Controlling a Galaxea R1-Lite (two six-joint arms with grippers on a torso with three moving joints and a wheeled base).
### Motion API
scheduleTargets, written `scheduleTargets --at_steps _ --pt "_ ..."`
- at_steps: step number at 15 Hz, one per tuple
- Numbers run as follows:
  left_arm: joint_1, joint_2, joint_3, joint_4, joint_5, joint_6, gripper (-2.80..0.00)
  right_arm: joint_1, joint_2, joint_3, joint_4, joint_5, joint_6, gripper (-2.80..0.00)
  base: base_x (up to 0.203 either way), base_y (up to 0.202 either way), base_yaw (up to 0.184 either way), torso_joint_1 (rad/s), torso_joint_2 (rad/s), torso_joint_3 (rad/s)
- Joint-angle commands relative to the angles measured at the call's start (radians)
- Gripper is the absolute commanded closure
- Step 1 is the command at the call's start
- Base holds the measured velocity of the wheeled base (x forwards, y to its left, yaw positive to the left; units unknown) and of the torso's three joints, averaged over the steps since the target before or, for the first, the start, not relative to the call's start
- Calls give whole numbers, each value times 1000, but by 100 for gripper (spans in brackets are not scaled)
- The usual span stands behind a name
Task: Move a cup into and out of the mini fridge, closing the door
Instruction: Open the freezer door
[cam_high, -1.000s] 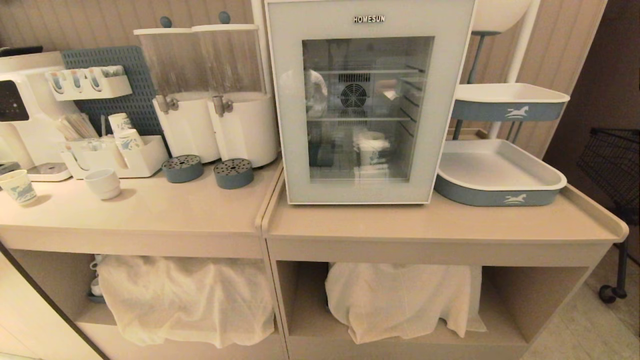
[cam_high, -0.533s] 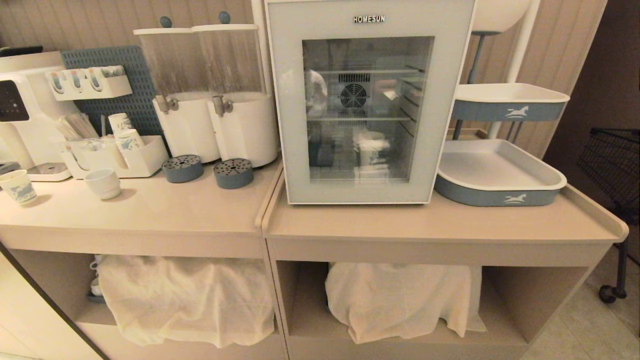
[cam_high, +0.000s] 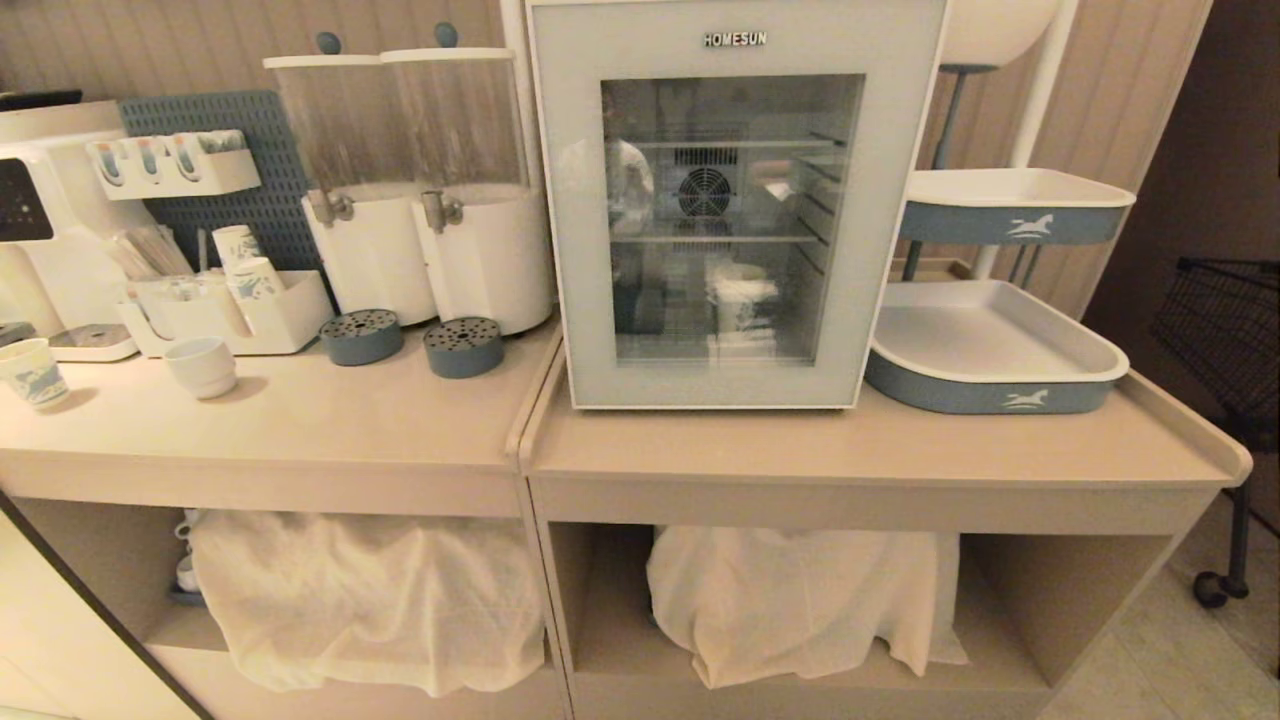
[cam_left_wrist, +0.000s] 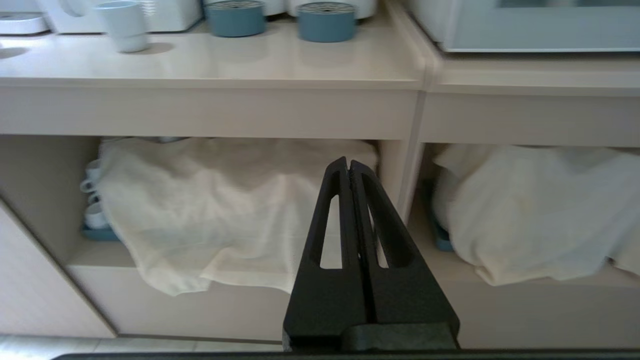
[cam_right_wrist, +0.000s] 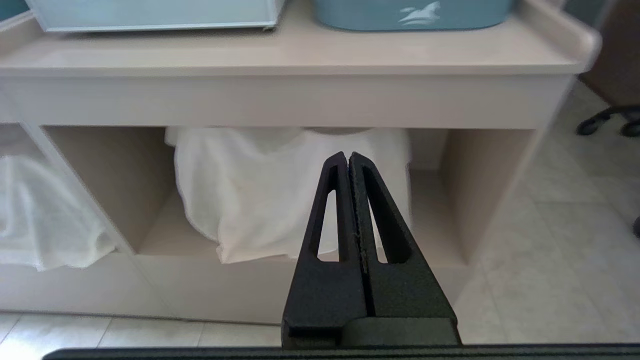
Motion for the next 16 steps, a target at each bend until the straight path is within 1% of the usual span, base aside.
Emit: scheduleTargets --at_steps 1,3,5,16 --pt "1 1 17 -1 0 -3 0 0 1 0 1 0 0 0 -2 -139 1 2 3 2" --pt "1 1 17 -2 0 -3 0 0 1 0 2 0 0 0 0 -190 4 4 1 -1" --pt "1 1 17 -1 -1 -1 0 0 1 0 2 0 -1 0 0 -110 -2 2 2 1" --pt "1 1 17 -2 -1 -1 0 0 1 0 1 0 -1 0 0 0 0 0 0 0"
